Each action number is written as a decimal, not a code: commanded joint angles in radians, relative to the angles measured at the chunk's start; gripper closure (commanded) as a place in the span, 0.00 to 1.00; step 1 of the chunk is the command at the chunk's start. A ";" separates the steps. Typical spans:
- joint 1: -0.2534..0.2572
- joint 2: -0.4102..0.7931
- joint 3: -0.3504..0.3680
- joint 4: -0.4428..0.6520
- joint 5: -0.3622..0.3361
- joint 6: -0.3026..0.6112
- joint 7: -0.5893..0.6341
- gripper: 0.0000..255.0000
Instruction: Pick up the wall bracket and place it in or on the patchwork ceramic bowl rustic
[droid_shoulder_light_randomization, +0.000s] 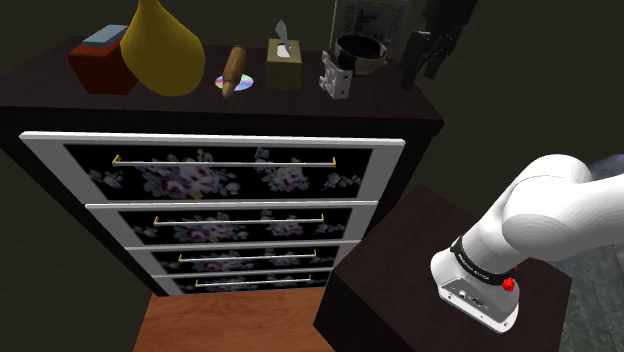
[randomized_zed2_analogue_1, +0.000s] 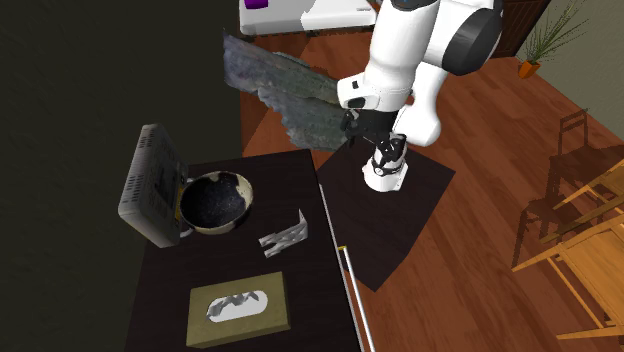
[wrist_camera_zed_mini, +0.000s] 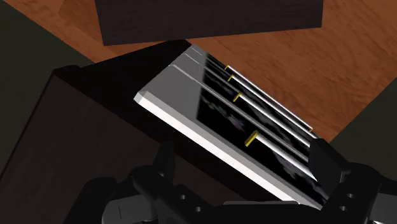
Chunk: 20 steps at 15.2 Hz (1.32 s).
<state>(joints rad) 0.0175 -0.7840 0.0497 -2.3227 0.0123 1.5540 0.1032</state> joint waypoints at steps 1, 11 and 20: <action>0.000 0.000 0.000 0.000 0.000 0.000 0.000 0.00; -0.019 0.386 -0.023 0.206 -0.012 0.174 -0.025 0.00; -0.028 0.661 -0.035 0.401 -0.012 0.249 -0.041 0.00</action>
<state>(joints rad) -0.0107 -0.1333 0.0146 -1.9153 -0.0002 1.7866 0.0622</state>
